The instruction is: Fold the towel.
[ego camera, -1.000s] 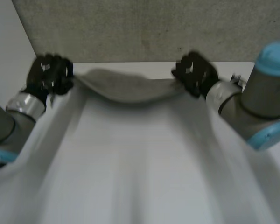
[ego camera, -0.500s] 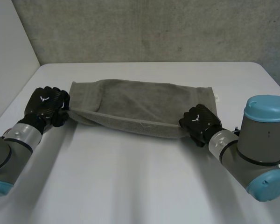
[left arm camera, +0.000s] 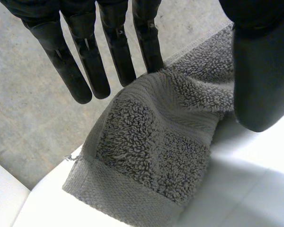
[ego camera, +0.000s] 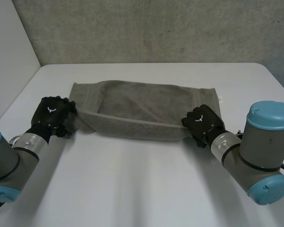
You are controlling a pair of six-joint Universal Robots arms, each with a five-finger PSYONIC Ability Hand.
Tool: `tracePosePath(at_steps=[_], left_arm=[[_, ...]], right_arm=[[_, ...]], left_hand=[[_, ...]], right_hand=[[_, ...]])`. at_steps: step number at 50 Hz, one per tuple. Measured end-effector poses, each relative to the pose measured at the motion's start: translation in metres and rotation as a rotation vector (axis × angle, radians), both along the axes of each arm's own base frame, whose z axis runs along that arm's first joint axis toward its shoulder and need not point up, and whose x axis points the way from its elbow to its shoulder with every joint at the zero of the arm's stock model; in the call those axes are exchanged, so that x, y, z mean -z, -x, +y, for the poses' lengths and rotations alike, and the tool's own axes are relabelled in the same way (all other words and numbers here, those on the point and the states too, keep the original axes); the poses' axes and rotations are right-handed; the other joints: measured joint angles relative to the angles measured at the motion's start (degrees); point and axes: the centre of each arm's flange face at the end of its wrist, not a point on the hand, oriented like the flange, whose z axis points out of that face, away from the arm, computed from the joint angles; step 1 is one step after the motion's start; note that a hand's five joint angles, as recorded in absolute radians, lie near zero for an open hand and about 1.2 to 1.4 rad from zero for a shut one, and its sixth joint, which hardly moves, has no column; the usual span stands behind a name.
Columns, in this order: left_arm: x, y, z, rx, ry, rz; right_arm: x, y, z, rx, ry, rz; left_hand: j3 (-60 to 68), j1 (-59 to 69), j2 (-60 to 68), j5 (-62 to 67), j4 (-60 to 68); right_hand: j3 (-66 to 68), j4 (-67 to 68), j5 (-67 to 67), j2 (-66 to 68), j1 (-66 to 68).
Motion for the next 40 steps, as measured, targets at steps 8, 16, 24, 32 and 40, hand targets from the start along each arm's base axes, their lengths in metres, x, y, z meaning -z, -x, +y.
tracePosePath(at_steps=[8,16,24,32,40], left_arm=[[-0.008,-0.002,0.005,-0.003,0.02,0.005],[-0.016,-0.002,0.007,-0.003,0.034,0.024],[-0.02,-0.004,0.006,-0.006,0.028,0.064],[-0.02,-0.005,0.005,-0.008,0.025,0.075],[-0.019,-0.004,0.006,-0.007,0.023,0.072]], right_arm=[[0.003,0.0,0.002,-0.002,-0.008,0.005],[0.007,-0.001,0.002,-0.005,-0.012,0.011],[0.01,-0.001,0.002,-0.007,-0.017,0.019],[0.013,-0.001,0.002,-0.009,-0.021,0.024],[0.015,-0.002,0.003,-0.012,-0.027,0.027]], left_hand=[[-5.04,-4.97,-4.86,-5.06,-4.99],[25.61,24.61,25.75,25.65,25.77],[39.68,38.02,39.18,40.0,38.72],[13.66,12.58,13.77,14.06,13.13],[6.64,5.64,6.93,6.98,6.57]], right_hand=[[0.0,0.0,0.0,0.0,0.0],[0.0,0.0,0.0,0.0,0.0],[0.0,0.0,0.0,0.0,0.0],[0.0,0.0,0.0,0.0,0.0],[0.0,0.0,0.0,0.01,0.0]])
